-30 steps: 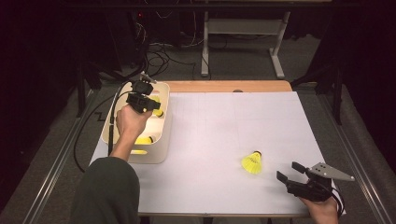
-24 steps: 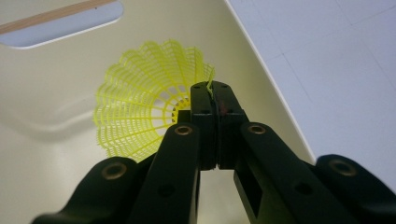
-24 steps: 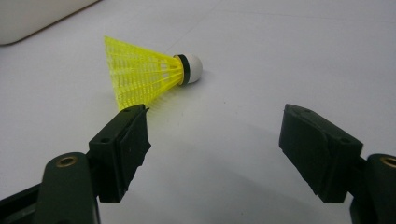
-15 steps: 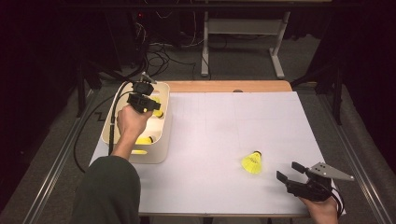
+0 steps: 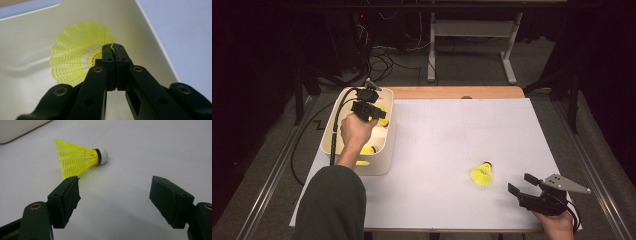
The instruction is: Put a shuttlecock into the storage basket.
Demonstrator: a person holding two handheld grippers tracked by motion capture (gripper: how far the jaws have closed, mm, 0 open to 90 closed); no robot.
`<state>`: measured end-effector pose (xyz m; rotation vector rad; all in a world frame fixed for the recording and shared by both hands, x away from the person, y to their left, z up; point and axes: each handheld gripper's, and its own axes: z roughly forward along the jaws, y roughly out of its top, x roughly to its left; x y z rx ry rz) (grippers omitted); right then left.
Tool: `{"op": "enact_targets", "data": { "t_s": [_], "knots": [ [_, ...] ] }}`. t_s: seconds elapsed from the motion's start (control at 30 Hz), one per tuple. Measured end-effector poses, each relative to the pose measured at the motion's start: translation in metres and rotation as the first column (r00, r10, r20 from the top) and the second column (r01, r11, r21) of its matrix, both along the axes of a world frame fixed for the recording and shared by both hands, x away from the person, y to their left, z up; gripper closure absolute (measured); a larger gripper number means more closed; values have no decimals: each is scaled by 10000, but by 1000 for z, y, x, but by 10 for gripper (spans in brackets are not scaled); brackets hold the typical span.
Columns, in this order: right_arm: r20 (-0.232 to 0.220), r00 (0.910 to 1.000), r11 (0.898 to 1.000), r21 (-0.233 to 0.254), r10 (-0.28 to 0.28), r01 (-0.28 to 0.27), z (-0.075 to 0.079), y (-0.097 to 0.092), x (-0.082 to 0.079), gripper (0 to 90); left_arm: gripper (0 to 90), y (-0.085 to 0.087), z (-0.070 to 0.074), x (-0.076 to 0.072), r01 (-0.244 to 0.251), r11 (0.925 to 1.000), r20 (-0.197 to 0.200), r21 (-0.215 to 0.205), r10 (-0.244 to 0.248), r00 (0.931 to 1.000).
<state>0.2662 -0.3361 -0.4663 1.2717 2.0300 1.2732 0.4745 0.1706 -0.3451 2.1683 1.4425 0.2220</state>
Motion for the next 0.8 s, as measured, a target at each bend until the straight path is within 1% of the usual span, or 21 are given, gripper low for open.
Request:
{"op": "enact_targets", "data": {
  "t_s": [0.1,0.17,0.23,0.43,0.6,0.7,0.8],
  "knots": [
    [8,10000,10000,7,25,-25,0,0,0,248,887,1,-2,0,-13,10000,-36,28,13,10000],
    [17,10000,10000,7,24,-24,0,0,0,248,887,3,-5,0,-144,9999,-70,32,145,9999],
    [36,10000,10000,1,33,-33,0,0,-1,248,887,6,-7,1,-251,9997,-158,-56,251,9996],
    [4,10000,10000,7,81,-81,0,1,0,248,885,7,-9,4,-341,9994,-315,8,341,9989],
    [-10,9999,9999,9,103,-103,0,1,0,248,877,5,-10,3,-252,9997,-321,52,254,9992],
    [3,9999,9999,-56,124,-124,0,2,0,248,845,6,-10,3,-245,9997,-313,-6,245,9992],
    [-4,10000,10000,-19,80,-80,0,1,0,248,752,6,-9,2,-318,9995,-342,-48,316,9989]
  ]
}}
